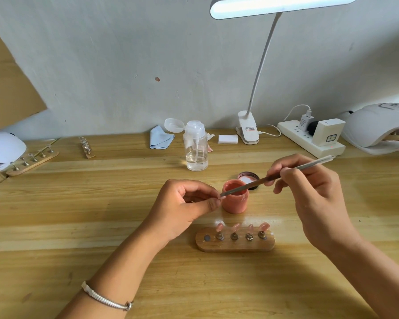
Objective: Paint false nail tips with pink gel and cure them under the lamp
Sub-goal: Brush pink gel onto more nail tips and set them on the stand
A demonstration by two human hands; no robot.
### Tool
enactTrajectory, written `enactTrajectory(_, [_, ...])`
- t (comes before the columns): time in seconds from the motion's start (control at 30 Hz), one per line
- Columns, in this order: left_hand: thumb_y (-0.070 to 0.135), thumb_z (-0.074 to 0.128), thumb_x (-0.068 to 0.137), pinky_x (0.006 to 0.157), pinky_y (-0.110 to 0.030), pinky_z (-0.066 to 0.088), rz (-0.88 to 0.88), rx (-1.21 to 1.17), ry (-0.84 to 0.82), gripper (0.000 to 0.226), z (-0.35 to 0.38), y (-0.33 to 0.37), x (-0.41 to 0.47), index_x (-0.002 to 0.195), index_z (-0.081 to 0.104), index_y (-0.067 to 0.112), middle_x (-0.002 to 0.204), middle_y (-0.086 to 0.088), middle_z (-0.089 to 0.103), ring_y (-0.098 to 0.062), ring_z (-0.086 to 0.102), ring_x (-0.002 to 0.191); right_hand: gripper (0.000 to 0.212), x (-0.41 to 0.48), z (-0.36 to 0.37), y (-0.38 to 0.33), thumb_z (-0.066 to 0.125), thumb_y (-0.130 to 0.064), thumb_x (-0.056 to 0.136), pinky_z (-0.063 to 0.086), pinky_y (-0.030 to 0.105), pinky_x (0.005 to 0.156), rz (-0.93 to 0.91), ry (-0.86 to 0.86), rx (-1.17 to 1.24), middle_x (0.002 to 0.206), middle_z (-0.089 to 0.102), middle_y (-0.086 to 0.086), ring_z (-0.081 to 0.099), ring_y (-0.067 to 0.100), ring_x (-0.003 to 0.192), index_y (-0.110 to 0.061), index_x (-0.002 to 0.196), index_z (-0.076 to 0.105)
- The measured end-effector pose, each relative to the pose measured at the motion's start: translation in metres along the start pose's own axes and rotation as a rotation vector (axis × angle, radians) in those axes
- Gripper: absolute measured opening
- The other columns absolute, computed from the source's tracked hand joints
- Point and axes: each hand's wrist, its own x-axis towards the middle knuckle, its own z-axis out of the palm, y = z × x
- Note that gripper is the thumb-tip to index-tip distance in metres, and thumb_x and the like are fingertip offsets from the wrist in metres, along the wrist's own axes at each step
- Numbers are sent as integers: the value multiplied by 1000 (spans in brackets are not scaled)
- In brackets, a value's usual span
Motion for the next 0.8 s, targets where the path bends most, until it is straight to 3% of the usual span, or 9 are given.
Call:
enactTrajectory(0.2, [18, 81, 66, 74, -20, 57, 6, -13, -19, 13, -1, 0, -1, 79, 80, 17, 85, -6, 78, -14, 72, 80, 20, 3, -2, 1, 53, -31, 73, 46, 22, 63, 20, 86, -24, 67, 68, -2, 60, 9, 66, -26, 68, 72])
enactTrajectory(0.53, [3, 81, 71, 65, -16, 52, -30, -14, -9, 12, 0, 0, 0, 80, 77, 10, 80, -9, 77, -10, 70, 72, 21, 1, 0, 2, 53, -27, 77, 48, 21, 64, -8, 4, -12, 73, 70, -1, 62, 8, 69, -22, 73, 73])
enactTrajectory(0.7, [13, 81, 67, 65, -16, 52, -25, -32, -18, 14, 0, 2, -2, 80, 79, 13, 81, -7, 78, -10, 71, 73, 20, 3, -3, 1, 53, -30, 74, 47, 21, 62, -2, 98, -29, 68, 69, -3, 61, 8, 66, -28, 69, 72])
enactTrajectory(0.8, [5, 81, 73, 65, -15, 52, -33, -30, -13, 12, 0, 1, -1, 80, 79, 13, 80, -9, 77, -9, 71, 72, 20, 4, -4, 1, 53, -30, 73, 47, 21, 62, 0, 120, -25, 68, 68, -4, 61, 9, 66, -28, 68, 72])
